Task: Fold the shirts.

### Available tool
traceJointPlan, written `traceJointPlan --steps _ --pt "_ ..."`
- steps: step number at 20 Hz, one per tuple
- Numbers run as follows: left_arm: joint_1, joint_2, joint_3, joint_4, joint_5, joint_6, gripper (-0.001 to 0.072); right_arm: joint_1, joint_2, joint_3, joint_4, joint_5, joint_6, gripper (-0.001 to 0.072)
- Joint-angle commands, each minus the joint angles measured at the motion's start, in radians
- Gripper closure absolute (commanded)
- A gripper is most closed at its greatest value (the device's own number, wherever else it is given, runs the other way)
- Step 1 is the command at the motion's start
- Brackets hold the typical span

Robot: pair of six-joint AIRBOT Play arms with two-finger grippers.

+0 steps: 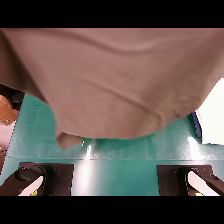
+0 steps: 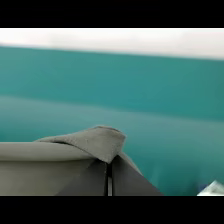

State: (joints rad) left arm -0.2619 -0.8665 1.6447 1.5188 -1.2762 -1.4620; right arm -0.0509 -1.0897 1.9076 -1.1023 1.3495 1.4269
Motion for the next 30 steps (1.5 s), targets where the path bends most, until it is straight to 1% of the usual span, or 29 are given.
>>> traceJointPlan --steps 1,3,4,7,9,12,14,15,16,17,18,21,23,25,28,30 --pt "0.001 -0.177 -0.208 -0.037 -0.064 0.023 0.0679 0.085 -0.250 0.038 -0.001 0.159 0.021 0.0700" --pt "0.001 -0.306 -0.335 -0.077 0.018 0.024 0.0678 0.124 -0.435 0.039 -0.001 0.241 0.021 0.0700" --pt "0.001 -0.381 -0.372 -0.077 0.076 0.033 0.0678 0.139 -0.517 0.039 0.000 0.248 0.021 0.0700" --pt "0.001 -0.568 -0.371 -0.025 0.253 0.057 0.0678 0.173 -0.701 0.039 0.001 0.174 0.021 0.0700" --pt "0.003 -0.648 -0.339 0.042 0.381 0.057 0.0678 0.182 -0.762 0.039 0.002 0.097 0.021 0.0700" --pt "0.050 -0.678 -0.299 0.048 0.555 0.051 0.0678 0.185 -0.787 0.039 0.003 0.002 0.021 0.0699" --pt "0.093 -0.678 -0.267 0.048 0.609 0.018 0.0677 0.184 -0.783 0.044 0.011 -0.035 0.021 0.0699" --pt "0.115 -0.678 -0.248 0.048 0.609 0.000 0.0676 0.184 -0.783 0.054 0.013 -0.035 0.021 0.0691" --pt "0.132 -0.678 -0.230 0.045 0.594 -0.010 0.0664 0.183 -0.782 0.066 0.012 -0.024 0.021 0.0537" --pt "0.148 -0.678 -0.209 0.044 0.564 -0.023 0.0424 0.182 -0.782 0.083 0.018 -0.009 0.021 0.0304" --pt "0.162 -0.678 -0.191 0.041 0.525 -0.033 0.0227 0.179 -0.782 0.100 0.040 0.015 0.021 0.0281" --pt "0.210 -0.667 -0.131 0.024 0.330 -0.029 0.0218 0.150 -0.759 0.108 0.127 0.099 0.016 0.0281" --pt "0.260 -0.637 -0.126 -0.019 0.195 -0.021 0.0218 0.132 -0.693 0.027 0.151 0.122 -0.011 0.0282" --pt "0.311 -0.605 -0.158 -0.111 0.097 0.010 0.0218 0.115 -0.598 -0.105 0.150 0.108 -0.040 0.0282" --pt "0.370 -0.539 -0.320 -0.189 0.079 0.013 0.0217 0.099 -0.454 -0.319 0.152 0.070 -0.059 0.0283" --pt "0.401 -0.511 -0.442 -0.215 0.124 -0.031 0.0217 0.100 -0.371 -0.444 0.154 0.037 -0.069 0.0283"
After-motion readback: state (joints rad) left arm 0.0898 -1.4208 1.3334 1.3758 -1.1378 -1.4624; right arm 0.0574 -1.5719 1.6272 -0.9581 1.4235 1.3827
